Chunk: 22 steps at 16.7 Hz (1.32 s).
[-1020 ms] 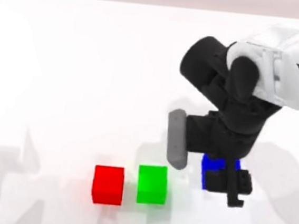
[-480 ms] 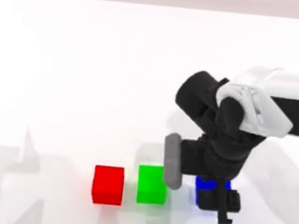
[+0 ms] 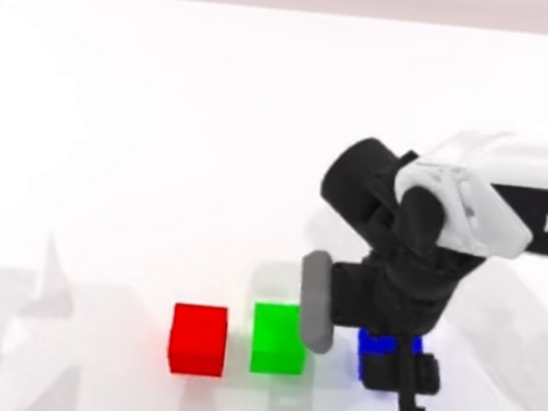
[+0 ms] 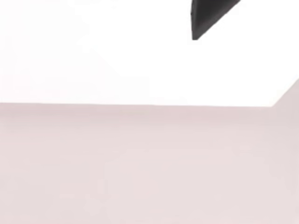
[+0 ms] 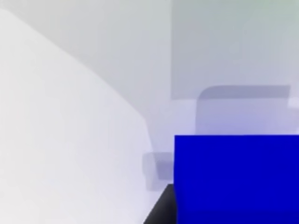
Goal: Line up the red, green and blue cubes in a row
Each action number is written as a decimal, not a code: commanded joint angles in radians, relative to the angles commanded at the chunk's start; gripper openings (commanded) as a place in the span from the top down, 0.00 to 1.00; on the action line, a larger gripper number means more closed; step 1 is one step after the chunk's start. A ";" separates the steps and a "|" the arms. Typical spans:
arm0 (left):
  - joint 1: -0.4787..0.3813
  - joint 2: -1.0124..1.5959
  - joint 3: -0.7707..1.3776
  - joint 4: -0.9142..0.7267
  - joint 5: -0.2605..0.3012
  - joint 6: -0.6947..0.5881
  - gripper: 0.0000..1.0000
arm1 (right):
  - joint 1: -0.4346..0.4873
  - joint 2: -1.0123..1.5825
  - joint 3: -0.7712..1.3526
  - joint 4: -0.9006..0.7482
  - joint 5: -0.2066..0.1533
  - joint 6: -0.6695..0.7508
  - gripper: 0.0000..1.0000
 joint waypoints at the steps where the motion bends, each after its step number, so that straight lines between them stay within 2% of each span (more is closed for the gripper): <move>1: 0.000 0.000 0.000 0.000 0.000 0.000 0.00 | 0.000 0.000 0.000 0.000 0.000 0.000 0.70; 10: 0.000 0.000 0.000 0.000 0.000 0.000 0.00 | 0.000 0.000 0.000 0.000 0.000 0.000 0.02; 22: 0.000 0.000 0.000 0.000 0.000 0.000 0.00 | 0.001 -0.013 0.033 -0.042 0.000 -0.002 0.00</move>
